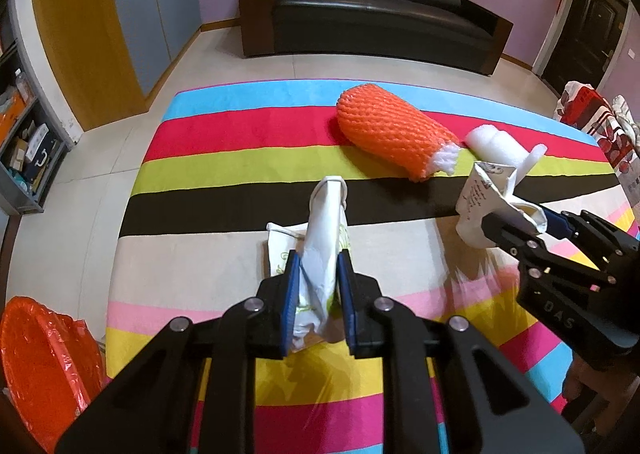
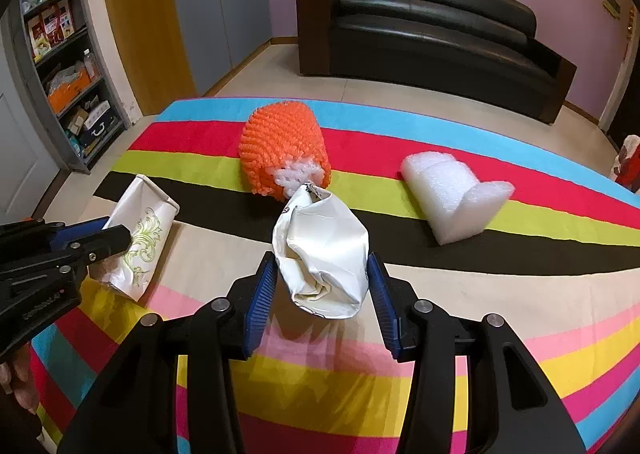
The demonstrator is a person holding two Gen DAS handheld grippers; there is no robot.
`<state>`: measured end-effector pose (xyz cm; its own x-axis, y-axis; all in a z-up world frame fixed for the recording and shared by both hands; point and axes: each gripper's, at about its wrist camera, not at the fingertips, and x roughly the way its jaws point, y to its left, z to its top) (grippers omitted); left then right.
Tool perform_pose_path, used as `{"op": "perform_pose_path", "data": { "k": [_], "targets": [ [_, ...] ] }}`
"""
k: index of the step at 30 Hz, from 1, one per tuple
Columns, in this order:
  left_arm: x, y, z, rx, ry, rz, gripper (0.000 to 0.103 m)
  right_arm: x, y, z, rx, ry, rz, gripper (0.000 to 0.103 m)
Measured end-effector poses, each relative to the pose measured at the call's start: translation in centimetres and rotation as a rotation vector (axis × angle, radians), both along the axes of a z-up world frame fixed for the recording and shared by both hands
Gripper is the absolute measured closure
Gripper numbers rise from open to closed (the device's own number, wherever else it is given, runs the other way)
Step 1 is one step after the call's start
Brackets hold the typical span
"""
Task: Collect trash
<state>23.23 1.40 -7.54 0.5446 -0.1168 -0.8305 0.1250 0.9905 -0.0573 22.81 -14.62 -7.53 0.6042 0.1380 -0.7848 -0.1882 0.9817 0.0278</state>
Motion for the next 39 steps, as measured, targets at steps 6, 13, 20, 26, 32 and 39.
{"op": "perform_pose_path", "data": {
  "k": [6, 13, 20, 26, 32, 39],
  "targets": [
    [-0.7, 0.0, 0.7, -0.007, -0.015, -0.009, 0.084, -1.0, 0.0, 1.2, 0.015, -0.024, -0.006, 0.058],
    [-2.0, 0.7, 2.0, -0.007, -0.044, 0.001, 0.084, -2.1, 1.3, 2.9, 0.039, -0.058, 0.017, 0.058],
    [-3.4, 2.5, 2.9, 0.005, -0.061, 0.035, 0.084, -2.7, 2.8, 3.9, 0.059, -0.076, 0.04, 0.058],
    [-4.4, 4.8, 3.5, 0.014, -0.071, 0.08, 0.084, -3.2, 4.4, 4.6, 0.068, -0.092, 0.07, 0.058],
    [-5.8, 7.6, 3.6, 0.032, -0.068, 0.128, 0.084, -3.8, 5.8, 4.9, 0.066, -0.097, 0.099, 0.058],
    [-7.3, 10.3, 4.4, 0.02, -0.077, 0.181, 0.084, -4.6, 7.1, 5.4, 0.054, -0.11, 0.124, 0.058]
  ]
}}
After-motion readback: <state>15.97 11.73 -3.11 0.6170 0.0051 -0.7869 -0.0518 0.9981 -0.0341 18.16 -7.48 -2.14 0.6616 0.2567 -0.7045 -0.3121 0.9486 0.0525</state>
